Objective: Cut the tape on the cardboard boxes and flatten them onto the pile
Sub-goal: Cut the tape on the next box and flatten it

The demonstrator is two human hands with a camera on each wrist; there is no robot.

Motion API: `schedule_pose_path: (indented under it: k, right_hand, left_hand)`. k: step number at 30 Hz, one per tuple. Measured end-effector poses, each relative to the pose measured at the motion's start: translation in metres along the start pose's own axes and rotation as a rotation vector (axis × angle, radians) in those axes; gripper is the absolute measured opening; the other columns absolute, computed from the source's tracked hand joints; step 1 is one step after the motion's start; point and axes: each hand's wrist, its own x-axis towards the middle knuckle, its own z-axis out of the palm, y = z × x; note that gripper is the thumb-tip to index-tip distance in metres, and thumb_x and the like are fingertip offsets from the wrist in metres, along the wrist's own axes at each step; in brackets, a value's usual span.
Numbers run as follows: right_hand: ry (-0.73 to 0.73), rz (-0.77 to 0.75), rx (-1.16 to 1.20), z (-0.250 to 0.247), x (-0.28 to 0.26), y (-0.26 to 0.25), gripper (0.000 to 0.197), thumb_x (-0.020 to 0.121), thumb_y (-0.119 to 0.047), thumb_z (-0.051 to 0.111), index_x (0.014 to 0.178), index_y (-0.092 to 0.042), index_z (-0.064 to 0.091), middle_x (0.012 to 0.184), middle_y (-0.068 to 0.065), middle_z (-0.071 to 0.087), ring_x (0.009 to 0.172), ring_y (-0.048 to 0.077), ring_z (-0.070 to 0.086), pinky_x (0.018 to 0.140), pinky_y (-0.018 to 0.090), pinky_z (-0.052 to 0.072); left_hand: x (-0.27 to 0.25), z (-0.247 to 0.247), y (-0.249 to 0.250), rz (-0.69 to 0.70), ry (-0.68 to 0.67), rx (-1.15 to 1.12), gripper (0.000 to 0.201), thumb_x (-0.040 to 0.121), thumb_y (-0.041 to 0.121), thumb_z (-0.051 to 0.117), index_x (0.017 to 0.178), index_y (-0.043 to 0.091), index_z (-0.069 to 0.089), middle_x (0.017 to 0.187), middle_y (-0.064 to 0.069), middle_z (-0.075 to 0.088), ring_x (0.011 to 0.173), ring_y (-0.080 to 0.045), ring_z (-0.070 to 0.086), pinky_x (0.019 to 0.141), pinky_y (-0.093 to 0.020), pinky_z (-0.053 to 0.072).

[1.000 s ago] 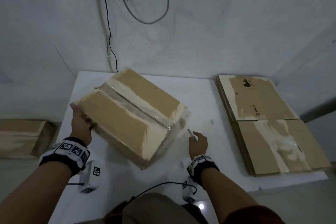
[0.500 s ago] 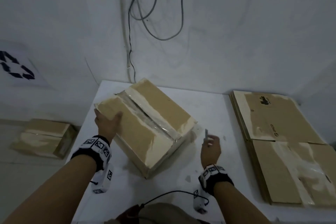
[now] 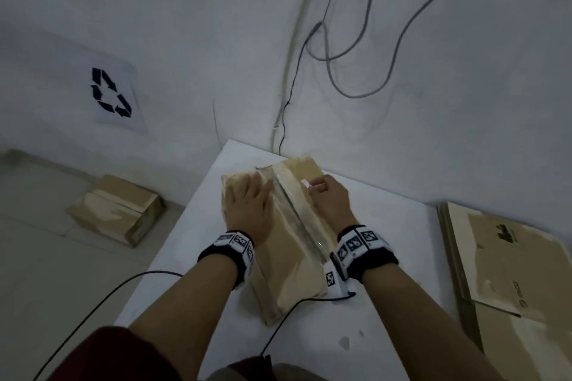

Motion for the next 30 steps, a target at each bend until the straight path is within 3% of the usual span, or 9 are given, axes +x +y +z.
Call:
schedule_pose_path:
  k: [2,5,8,10,13,16,23,30]
  right_hand:
    - [-0.046,-0.026,-0.070,0.024,0.002,-0.011,0.014,0.092,-0.031,0.055,0.091,-0.022,0.066,0.085,-0.001,0.067,0.079,0.021,0.062,0.069,0.032,0.050]
    - [-0.040,-0.081,-0.156,0.046,0.006,-0.027,0.021,0.096,-0.034,0.056,0.096,-0.016,0.067,0.088,0.001,0.066,0.079,0.018,0.057,0.068,0.024,0.037]
    - [-0.043,-0.094,-0.177,0.056,0.014,-0.039,0.020,0.095,-0.026,0.057,0.101,-0.012,0.069,0.092,0.002,0.066,0.080,0.015,0.054,0.068,0.021,0.035]
    - [-0.054,-0.081,-0.168,0.059,0.019,-0.045,0.019,0.094,-0.028,0.060,0.099,-0.012,0.070,0.088,0.001,0.065,0.079,0.015,0.056,0.068,0.022,0.038]
    - [-0.051,-0.103,-0.177,0.064,0.023,-0.047,0.022,0.093,-0.030,0.064,0.093,-0.009,0.069,0.089,0.007,0.069,0.083,0.022,0.061,0.076,0.032,0.049]
    - [-0.059,-0.147,-0.248,0.067,0.024,-0.049,0.023,0.094,-0.028,0.061,0.090,-0.007,0.068,0.090,0.010,0.069,0.085,0.027,0.062,0.078,0.038,0.051]
    - [-0.072,-0.207,-0.346,0.066,0.014,-0.041,0.016,0.095,-0.020,0.058,0.093,-0.004,0.064,0.100,0.013,0.063,0.089,0.029,0.058,0.078,0.039,0.046]
    - [-0.132,-0.184,-0.310,0.060,0.020,-0.048,0.016,0.093,-0.018,0.062,0.081,-0.008,0.065,0.079,0.009,0.064,0.075,0.026,0.058,0.074,0.038,0.049]
  left_hand:
    - [0.000,-0.004,-0.002,-0.005,0.002,-0.022,0.073,0.086,0.048,-0.003,0.145,0.033,0.037,0.159,0.002,0.019,0.147,-0.022,0.010,0.116,-0.049,-0.004]
    - [0.001,-0.004,-0.003,-0.009,0.003,-0.033,0.059,0.091,0.043,0.012,0.141,0.033,0.043,0.158,0.001,0.023,0.147,-0.023,0.011,0.116,-0.048,-0.004]
    - [0.000,-0.006,-0.003,-0.033,0.011,-0.069,0.057,0.091,0.040,0.018,0.141,0.033,0.044,0.158,0.001,0.024,0.147,-0.023,0.011,0.116,-0.046,-0.006]
    - [-0.001,-0.006,-0.002,-0.039,0.017,-0.096,0.056,0.091,0.040,0.019,0.141,0.033,0.045,0.157,0.000,0.025,0.147,-0.023,0.011,0.115,-0.044,-0.009]
    - [0.000,-0.004,-0.002,-0.049,0.004,-0.097,0.057,0.090,0.041,0.018,0.142,0.033,0.042,0.158,0.001,0.023,0.148,-0.022,0.009,0.115,-0.044,-0.010]
    - [0.001,-0.004,-0.003,-0.048,0.003,-0.092,0.058,0.090,0.040,0.018,0.143,0.034,0.041,0.158,0.001,0.023,0.147,-0.021,0.010,0.115,-0.043,-0.010]
    - [0.001,-0.004,-0.001,-0.053,0.005,-0.065,0.058,0.090,0.040,0.017,0.143,0.033,0.041,0.158,0.000,0.023,0.147,-0.022,0.011,0.115,-0.044,-0.009]
    - [0.003,-0.003,-0.001,-0.055,-0.004,-0.053,0.058,0.090,0.040,0.016,0.143,0.034,0.040,0.158,0.000,0.023,0.147,-0.022,0.011,0.112,-0.042,-0.014]
